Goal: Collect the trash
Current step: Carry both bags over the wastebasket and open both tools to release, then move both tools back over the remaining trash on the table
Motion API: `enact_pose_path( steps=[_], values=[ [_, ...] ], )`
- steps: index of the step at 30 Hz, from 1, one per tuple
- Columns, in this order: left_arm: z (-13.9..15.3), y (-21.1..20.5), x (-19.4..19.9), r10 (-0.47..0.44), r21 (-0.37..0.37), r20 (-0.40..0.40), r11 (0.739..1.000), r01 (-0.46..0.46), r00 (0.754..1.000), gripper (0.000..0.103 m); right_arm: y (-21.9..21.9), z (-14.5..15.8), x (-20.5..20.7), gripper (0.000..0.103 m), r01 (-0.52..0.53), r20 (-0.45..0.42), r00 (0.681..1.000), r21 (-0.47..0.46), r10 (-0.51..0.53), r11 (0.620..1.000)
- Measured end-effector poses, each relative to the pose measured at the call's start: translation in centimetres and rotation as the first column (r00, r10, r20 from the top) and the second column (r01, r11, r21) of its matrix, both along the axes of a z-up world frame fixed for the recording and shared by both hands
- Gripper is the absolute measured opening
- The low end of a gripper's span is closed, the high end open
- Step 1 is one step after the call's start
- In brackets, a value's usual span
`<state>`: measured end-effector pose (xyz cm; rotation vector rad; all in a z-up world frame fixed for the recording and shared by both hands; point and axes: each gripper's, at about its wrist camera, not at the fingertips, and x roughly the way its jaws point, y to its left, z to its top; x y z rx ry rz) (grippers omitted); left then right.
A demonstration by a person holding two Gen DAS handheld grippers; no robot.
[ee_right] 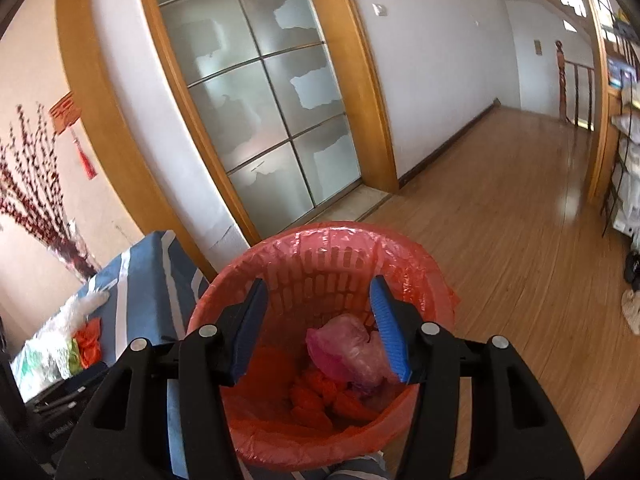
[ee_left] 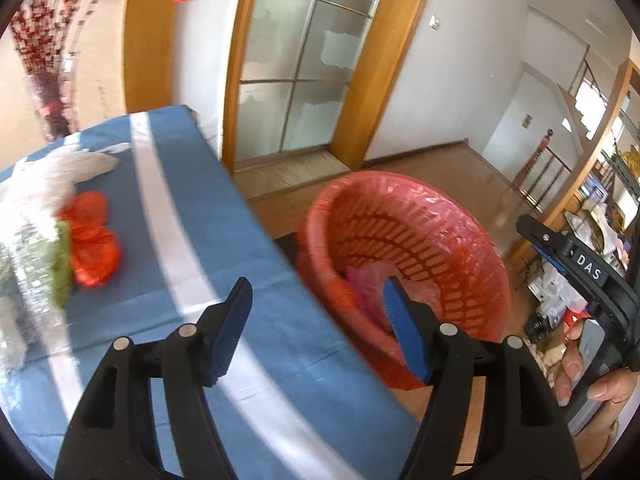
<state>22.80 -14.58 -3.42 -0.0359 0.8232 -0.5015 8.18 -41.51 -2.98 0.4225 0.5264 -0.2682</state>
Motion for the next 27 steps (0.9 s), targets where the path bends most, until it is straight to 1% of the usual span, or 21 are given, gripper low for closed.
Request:
enact_pose_path(
  steps=[7,13,16,19,20,24,25,27],
  values=[
    [1.2,4.9,-1.2,0.096,-0.009,0.034,0.995,-0.096,0.995,0.069,3.3,1.0,0.1,0.054,-0.086,0.007,0.996,-0.043,0.086,0.995],
    [1.8,9.9,-2.6,0.188,-0.009,0.064,0.982,-0.188,0.980,0.069,7.4,1.6,0.7,0.054,-0.193,0.001,0.981,-0.074,0.194,0.978],
    [2.3,13.0,-3.7,0.252,-0.002,0.091,0.968,-0.252,0.964,0.069,9.7,1.8,1.1,0.054,-0.251,-0.005,0.968,-0.088,0.252,0.964],
    [2.8,16.3,-4.6,0.323,0.017,0.121,0.945,-0.327,0.939,0.069,13.0,1.8,1.7,0.054,-0.333,-0.015,0.943,-0.096,0.333,0.938],
    [2.9,17.6,-5.1,0.352,0.023,0.133,0.934,-0.357,0.927,0.069,13.8,1.7,1.9,0.054,-0.354,-0.019,0.935,-0.097,0.354,0.930],
    [3.1,21.7,-6.3,0.434,0.031,0.161,0.895,-0.444,0.886,0.071,18.4,1.5,2.8,0.054,-0.450,-0.034,0.893,-0.103,0.449,0.887],
    [3.2,22.9,-6.7,0.458,0.034,0.172,0.882,-0.470,0.872,0.072,20.0,1.4,3.2,0.054,-0.484,-0.036,0.875,-0.104,0.483,0.869],
    [3.2,24.3,-7.1,0.486,0.037,0.182,0.866,-0.499,0.855,0.072,22.4,1.4,3.6,0.054,-0.525,-0.039,0.851,-0.112,0.524,0.844]
  ],
)
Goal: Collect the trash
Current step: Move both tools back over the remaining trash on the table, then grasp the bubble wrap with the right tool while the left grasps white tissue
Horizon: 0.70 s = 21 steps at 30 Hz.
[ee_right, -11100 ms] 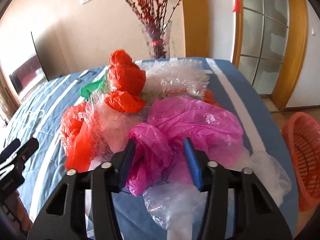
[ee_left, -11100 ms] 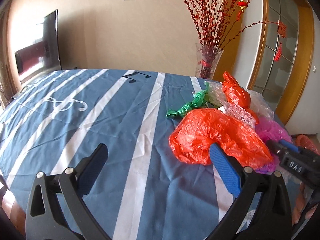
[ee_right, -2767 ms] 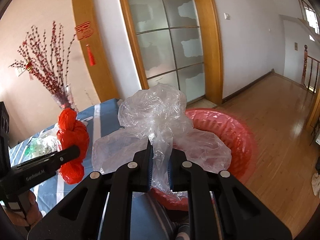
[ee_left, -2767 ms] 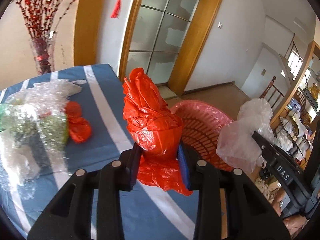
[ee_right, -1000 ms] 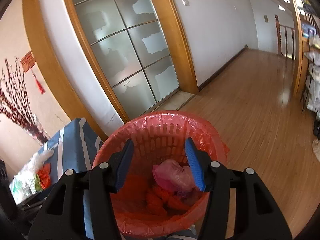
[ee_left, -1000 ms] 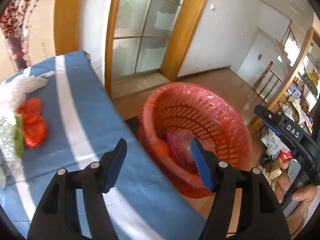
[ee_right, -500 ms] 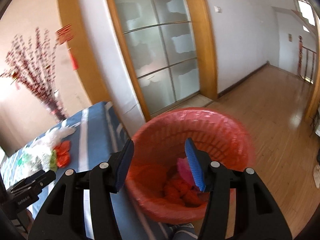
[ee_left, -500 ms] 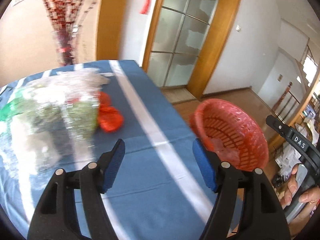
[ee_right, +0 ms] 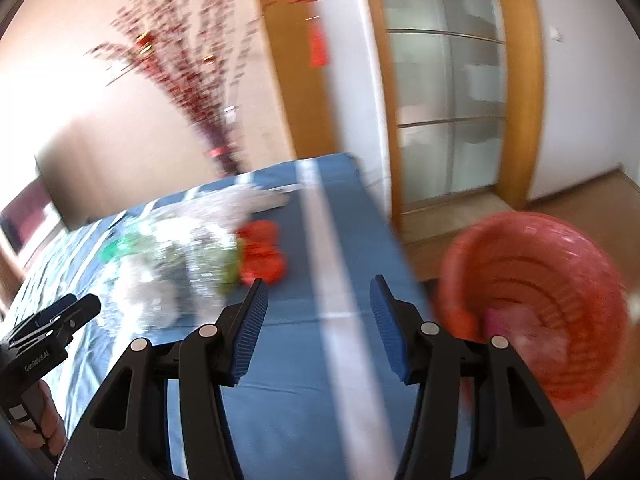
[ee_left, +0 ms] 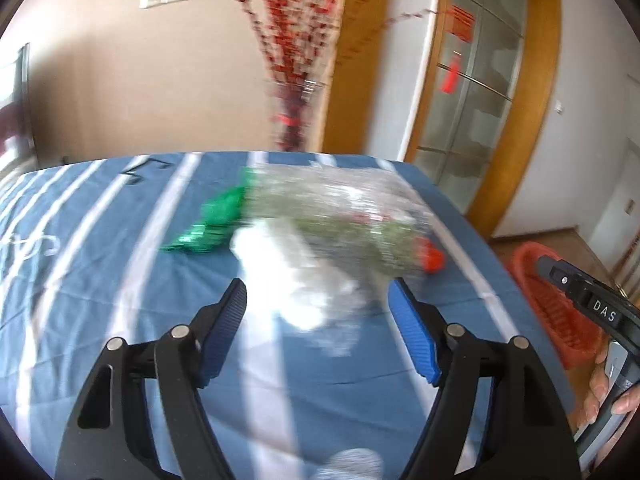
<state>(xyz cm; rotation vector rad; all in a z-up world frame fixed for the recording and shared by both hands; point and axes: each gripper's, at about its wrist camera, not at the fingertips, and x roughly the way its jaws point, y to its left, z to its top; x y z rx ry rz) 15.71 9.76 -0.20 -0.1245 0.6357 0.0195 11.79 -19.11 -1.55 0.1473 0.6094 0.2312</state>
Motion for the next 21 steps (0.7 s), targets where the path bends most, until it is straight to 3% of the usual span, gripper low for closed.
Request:
enact_pose_path(
  steps=[8,10,11,21],
  values=[
    [-0.4,5.7,-0.3,0.105,-0.016,0.005,0.994,-0.105,0.994,0.074,7.9,0.4,4.1,0.055,-0.124,-0.004,0.992,0.000,0.124,0.992],
    [-0.7,7.2,0.0,0.133,-0.023,-0.003,0.991,-0.133,0.991,0.074,9.3,0.2,5.2,0.065,-0.132,-0.005,0.991,-0.001,0.132,0.991],
    [-1.0,7.8,0.0,0.144,-0.025,-0.009,0.989,-0.144,0.990,0.075,10.0,0.2,5.7,0.066,-0.133,-0.003,0.991,-0.004,0.133,0.991],
    [-3.0,12.4,1.6,0.215,-0.058,-0.070,0.974,-0.219,0.974,0.075,15.3,-1.1,9.7,0.067,-0.159,-0.028,0.987,-0.153,0.157,0.975]
  ],
)
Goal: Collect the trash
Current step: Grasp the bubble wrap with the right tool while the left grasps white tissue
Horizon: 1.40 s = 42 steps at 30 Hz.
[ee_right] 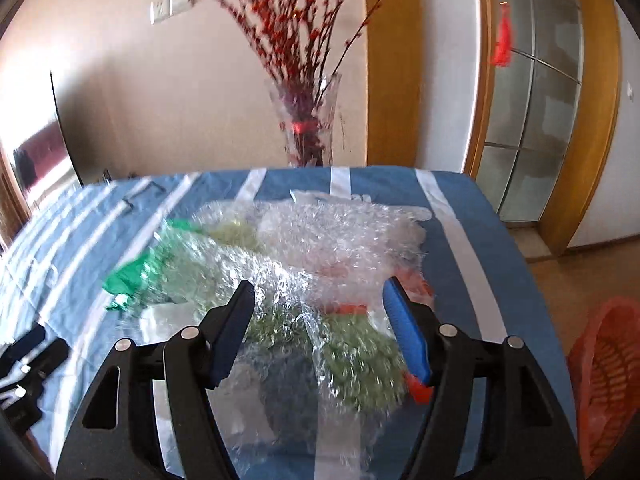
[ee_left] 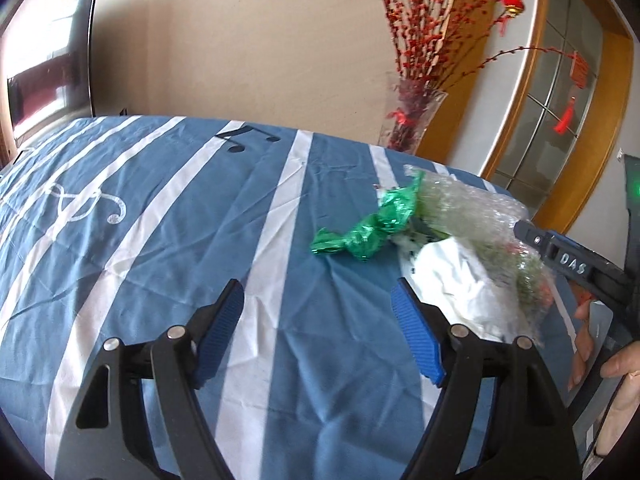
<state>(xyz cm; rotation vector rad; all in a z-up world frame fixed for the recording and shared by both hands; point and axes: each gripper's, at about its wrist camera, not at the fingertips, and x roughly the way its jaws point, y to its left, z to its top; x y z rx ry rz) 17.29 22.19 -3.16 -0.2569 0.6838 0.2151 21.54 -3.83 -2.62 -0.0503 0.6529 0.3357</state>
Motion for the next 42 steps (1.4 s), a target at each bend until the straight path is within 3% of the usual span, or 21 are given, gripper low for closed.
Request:
enact_pose_path(
  steps=[2,3,4,6,14,19,25,34,36,40,42],
  values=[
    [-0.3,0.3,0.3,0.002,-0.009,-0.007,1.000,-0.002,1.000,0.075,0.4,-0.9,0.6,0.047,-0.014,-0.034,0.999,-0.039,0.013,0.999],
    [-0.4,0.4,0.4,0.001,-0.012,-0.009,1.000,-0.001,1.000,0.075,0.5,-1.3,0.8,0.025,-0.021,-0.057,0.998,-0.051,0.018,0.998],
    [-0.4,0.4,0.4,-0.001,-0.012,-0.009,1.000,0.000,1.000,0.075,0.5,-1.6,0.9,0.011,-0.025,-0.071,0.997,-0.051,0.021,0.998],
    [-0.5,0.3,0.5,-0.007,-0.015,-0.010,1.000,0.007,1.000,0.075,0.0,-1.7,0.5,0.007,-0.027,-0.073,0.997,-0.034,0.025,0.999],
    [-0.4,-0.8,1.0,-0.047,-0.022,-0.003,0.999,0.047,0.999,0.075,-3.3,0.8,-3.0,0.005,-0.006,0.004,1.000,0.037,0.006,0.999],
    [-0.2,-1.8,1.4,-0.081,-0.035,-0.001,0.996,0.081,0.997,0.075,-7.2,3.0,-6.1,0.004,0.070,0.080,0.994,0.045,-0.073,0.997],
    [0.0,-3.9,2.6,-0.141,-0.068,-0.005,0.988,0.140,0.990,0.075,-12.6,4.1,-9.0,0.004,0.183,0.110,0.976,0.069,-0.190,0.981],
    [-1.9,-8.4,6.1,-0.217,-0.096,-0.101,0.974,0.207,0.971,0.075,-17.3,3.9,-11.4,0.004,0.293,0.111,0.949,0.043,-0.296,0.955],
    [-2.9,-9.2,6.9,-0.221,-0.101,-0.135,0.973,0.208,0.966,0.068,-18.0,3.8,-11.7,0.004,0.300,0.109,0.947,0.043,-0.303,0.953],
    [-3.3,-10.2,7.1,-0.248,-0.105,-0.135,0.966,0.235,0.959,0.036,-19.1,3.5,-12.2,0.004,0.313,0.102,0.943,0.052,-0.317,0.948],
    [-2.9,-10.4,6.7,-0.249,-0.110,-0.119,0.965,0.236,0.961,0.030,-19.6,3.5,-12.5,0.004,0.319,0.099,0.941,0.060,-0.323,0.946]
  ],
)
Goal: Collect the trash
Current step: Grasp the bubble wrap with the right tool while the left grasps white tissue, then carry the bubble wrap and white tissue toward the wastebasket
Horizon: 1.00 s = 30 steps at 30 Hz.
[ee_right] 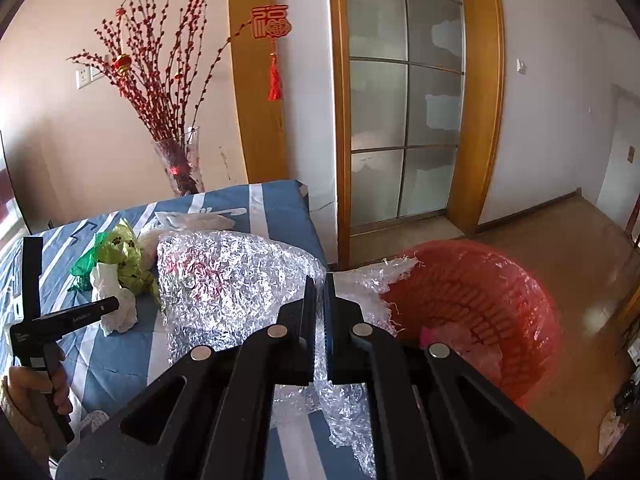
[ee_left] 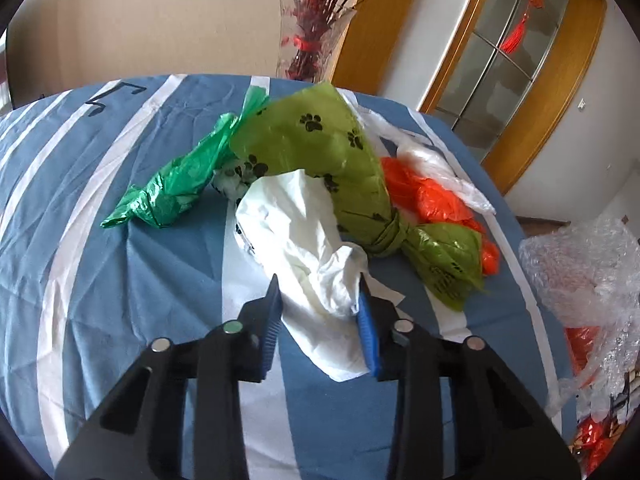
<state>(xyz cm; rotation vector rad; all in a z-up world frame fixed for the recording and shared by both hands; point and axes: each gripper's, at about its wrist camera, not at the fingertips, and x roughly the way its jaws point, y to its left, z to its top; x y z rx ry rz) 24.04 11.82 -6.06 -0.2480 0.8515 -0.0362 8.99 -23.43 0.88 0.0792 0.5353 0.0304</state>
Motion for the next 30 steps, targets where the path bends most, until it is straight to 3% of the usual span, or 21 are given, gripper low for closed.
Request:
enact_pose_path(
  steps=[1,8,16,30],
  values=[
    [0.3,0.0,-0.2,-0.006,-0.004,0.009,1.000,0.006,1.000,0.026,-0.3,0.0,-0.1,0.004,0.004,0.002,1.000,0.005,-0.004,1.000],
    [2.6,-0.7,-2.6,-0.030,0.001,0.063,1.000,0.030,0.998,0.026,-2.2,0.6,-1.3,0.004,0.049,0.039,0.998,0.023,-0.050,0.999],
    [5.0,-5.1,-3.5,-0.134,-0.009,0.105,0.991,0.135,0.985,0.026,-5.3,0.8,-2.5,0.004,0.135,0.059,0.989,0.039,-0.137,0.990],
    [6.2,-17.0,-3.3,-0.381,-0.009,0.137,0.923,0.385,0.915,0.026,-11.4,0.2,-3.9,0.004,0.311,0.071,0.947,0.053,-0.314,0.949]
  ],
)
